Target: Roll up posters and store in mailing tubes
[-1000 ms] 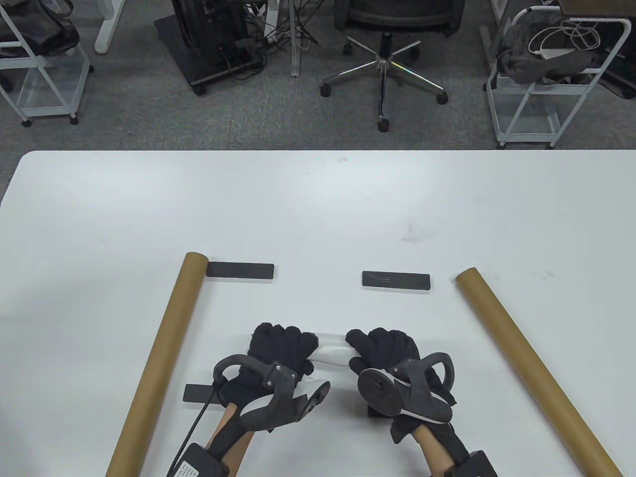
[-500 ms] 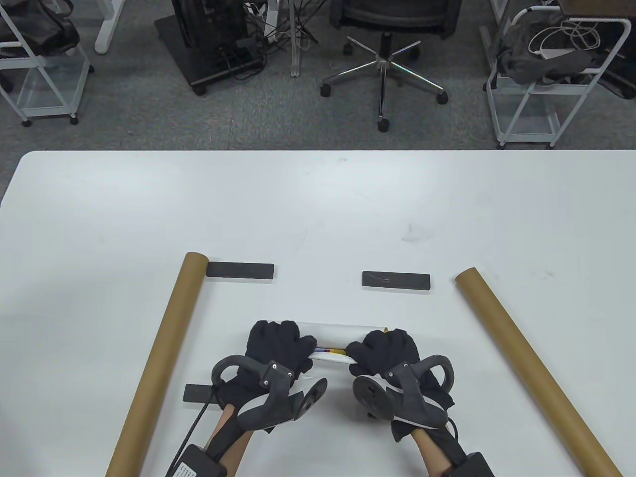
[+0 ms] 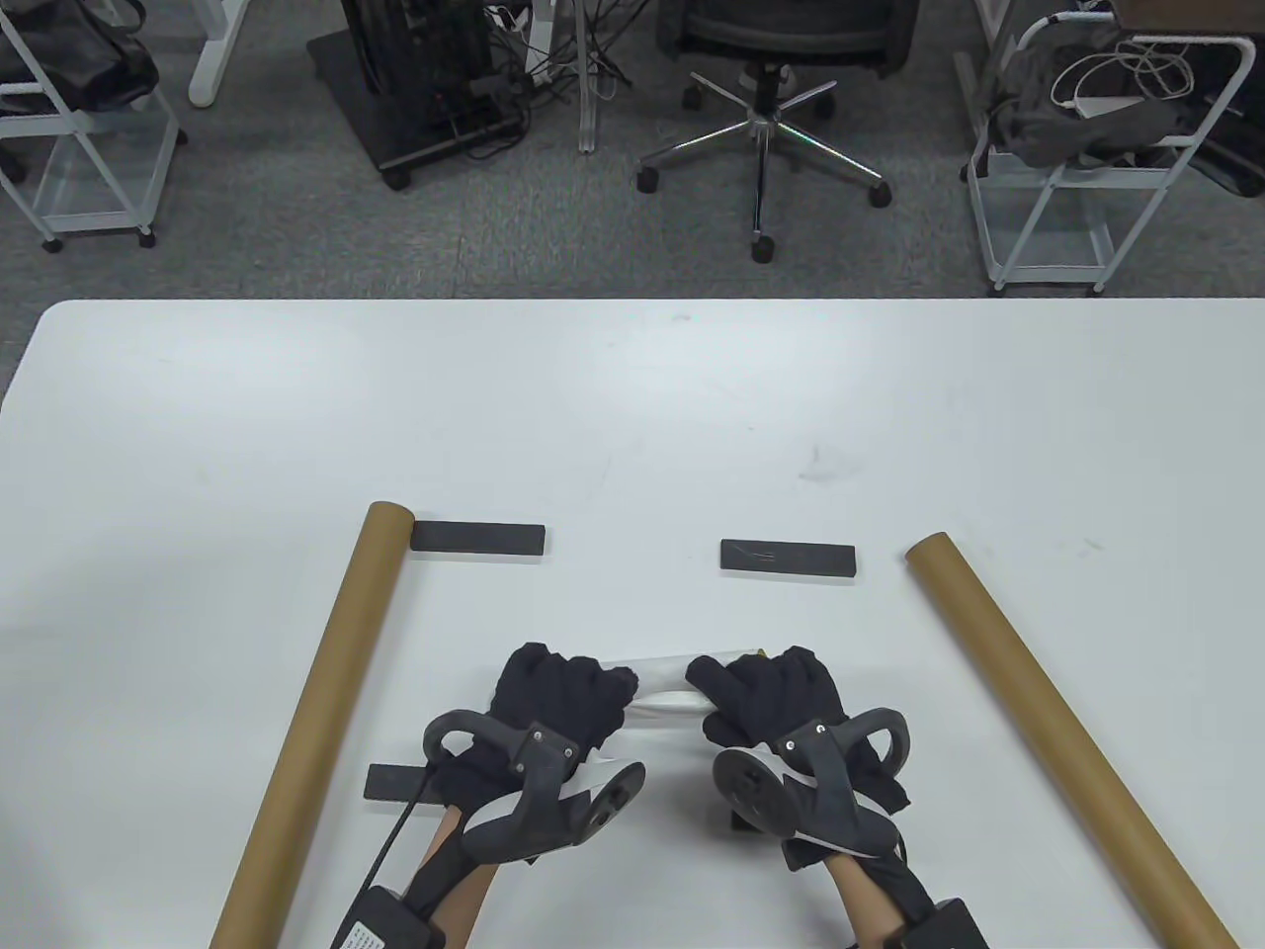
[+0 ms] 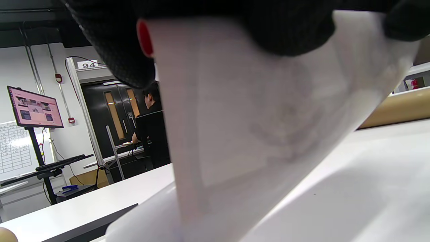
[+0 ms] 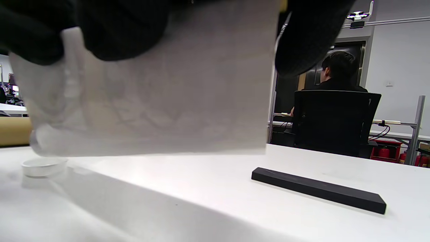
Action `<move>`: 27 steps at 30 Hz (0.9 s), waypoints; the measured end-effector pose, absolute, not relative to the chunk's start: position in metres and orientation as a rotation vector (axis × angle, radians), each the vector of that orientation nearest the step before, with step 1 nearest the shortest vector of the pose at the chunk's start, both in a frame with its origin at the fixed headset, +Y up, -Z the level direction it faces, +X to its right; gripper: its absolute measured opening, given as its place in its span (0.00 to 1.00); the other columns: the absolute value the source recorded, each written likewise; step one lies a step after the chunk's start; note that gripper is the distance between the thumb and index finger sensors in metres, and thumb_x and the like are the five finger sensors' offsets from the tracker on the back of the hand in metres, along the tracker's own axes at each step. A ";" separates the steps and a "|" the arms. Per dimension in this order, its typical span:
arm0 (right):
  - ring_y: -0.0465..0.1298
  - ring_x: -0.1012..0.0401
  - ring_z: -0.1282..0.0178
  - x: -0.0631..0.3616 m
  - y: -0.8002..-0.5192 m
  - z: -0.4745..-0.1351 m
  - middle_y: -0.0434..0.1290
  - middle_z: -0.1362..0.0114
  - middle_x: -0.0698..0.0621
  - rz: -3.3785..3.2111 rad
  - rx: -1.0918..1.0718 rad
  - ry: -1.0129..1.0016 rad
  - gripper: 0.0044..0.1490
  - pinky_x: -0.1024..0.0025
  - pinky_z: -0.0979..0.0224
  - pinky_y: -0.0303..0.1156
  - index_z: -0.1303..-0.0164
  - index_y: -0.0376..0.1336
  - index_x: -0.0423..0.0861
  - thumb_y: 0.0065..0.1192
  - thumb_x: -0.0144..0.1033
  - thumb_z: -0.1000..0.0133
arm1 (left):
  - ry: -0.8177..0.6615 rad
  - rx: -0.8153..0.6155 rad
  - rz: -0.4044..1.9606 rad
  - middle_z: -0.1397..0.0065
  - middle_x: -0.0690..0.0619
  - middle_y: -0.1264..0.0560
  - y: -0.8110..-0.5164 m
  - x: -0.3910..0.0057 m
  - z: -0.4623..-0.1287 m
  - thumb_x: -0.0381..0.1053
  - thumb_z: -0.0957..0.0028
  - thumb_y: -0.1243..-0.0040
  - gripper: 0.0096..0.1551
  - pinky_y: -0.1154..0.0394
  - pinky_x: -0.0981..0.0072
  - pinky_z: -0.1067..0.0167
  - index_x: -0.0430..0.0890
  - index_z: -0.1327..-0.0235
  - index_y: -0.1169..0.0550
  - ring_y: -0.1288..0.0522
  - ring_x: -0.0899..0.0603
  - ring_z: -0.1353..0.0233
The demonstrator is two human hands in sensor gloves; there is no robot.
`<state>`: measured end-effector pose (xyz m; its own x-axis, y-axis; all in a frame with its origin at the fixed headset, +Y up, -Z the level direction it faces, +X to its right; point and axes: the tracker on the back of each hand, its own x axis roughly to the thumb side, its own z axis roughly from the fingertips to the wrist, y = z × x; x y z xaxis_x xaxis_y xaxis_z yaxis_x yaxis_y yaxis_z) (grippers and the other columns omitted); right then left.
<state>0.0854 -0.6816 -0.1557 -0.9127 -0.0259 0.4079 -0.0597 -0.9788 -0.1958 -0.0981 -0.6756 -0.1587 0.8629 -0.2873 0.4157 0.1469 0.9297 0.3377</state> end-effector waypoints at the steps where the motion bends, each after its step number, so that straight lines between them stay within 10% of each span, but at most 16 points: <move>1: 0.78 0.49 0.40 0.085 -0.682 -0.156 0.73 0.34 0.48 3.040 0.653 -0.324 0.31 0.38 0.27 0.69 0.35 0.66 0.52 0.59 0.44 0.50 | -0.480 0.304 -0.232 0.42 0.66 0.18 -0.676 -0.098 -0.159 0.57 0.49 0.49 0.22 0.23 0.53 0.27 0.65 0.41 0.24 0.15 0.55 0.46; 8: 0.84 0.56 0.48 0.087 -0.678 -0.157 0.80 0.45 0.56 3.021 0.623 -0.352 0.30 0.47 0.29 0.75 0.36 0.67 0.50 0.58 0.41 0.50 | -0.510 0.300 -0.271 0.46 0.62 0.20 -0.673 -0.093 -0.155 0.57 0.46 0.58 0.24 0.24 0.48 0.28 0.59 0.38 0.28 0.20 0.53 0.52; 13: 0.77 0.51 0.50 0.086 -0.679 -0.155 0.74 0.42 0.49 3.001 0.663 -0.190 0.28 0.37 0.28 0.69 0.32 0.61 0.47 0.47 0.36 0.43 | -0.518 0.300 -0.370 0.51 0.66 0.22 -0.676 -0.088 -0.155 0.69 0.62 0.41 0.29 0.23 0.49 0.29 0.62 0.47 0.28 0.20 0.55 0.55; 15: 0.75 0.49 0.52 0.083 -0.681 -0.154 0.72 0.44 0.48 2.978 0.764 -0.110 0.35 0.34 0.28 0.67 0.30 0.59 0.44 0.45 0.50 0.44 | -0.512 0.293 -0.382 0.55 0.67 0.21 -0.677 -0.089 -0.156 0.68 0.63 0.38 0.22 0.21 0.50 0.30 0.63 0.58 0.26 0.19 0.55 0.57; 19: 0.76 0.55 0.57 0.072 -0.681 -0.151 0.73 0.50 0.55 3.107 0.747 -0.241 0.34 0.41 0.29 0.72 0.35 0.61 0.50 0.59 0.51 0.51 | -0.505 0.263 -0.359 0.58 0.67 0.19 -0.678 -0.093 -0.159 0.66 0.58 0.38 0.13 0.22 0.49 0.29 0.63 0.65 0.23 0.18 0.54 0.56; 27: 0.78 0.56 0.63 0.069 -0.679 -0.151 0.76 0.58 0.56 3.103 0.735 -0.264 0.26 0.44 0.33 0.75 0.43 0.68 0.52 0.58 0.50 0.49 | -0.495 0.255 -0.393 0.32 0.60 0.22 -0.682 -0.091 -0.157 0.65 0.53 0.45 0.25 0.25 0.47 0.26 0.65 0.42 0.23 0.18 0.49 0.38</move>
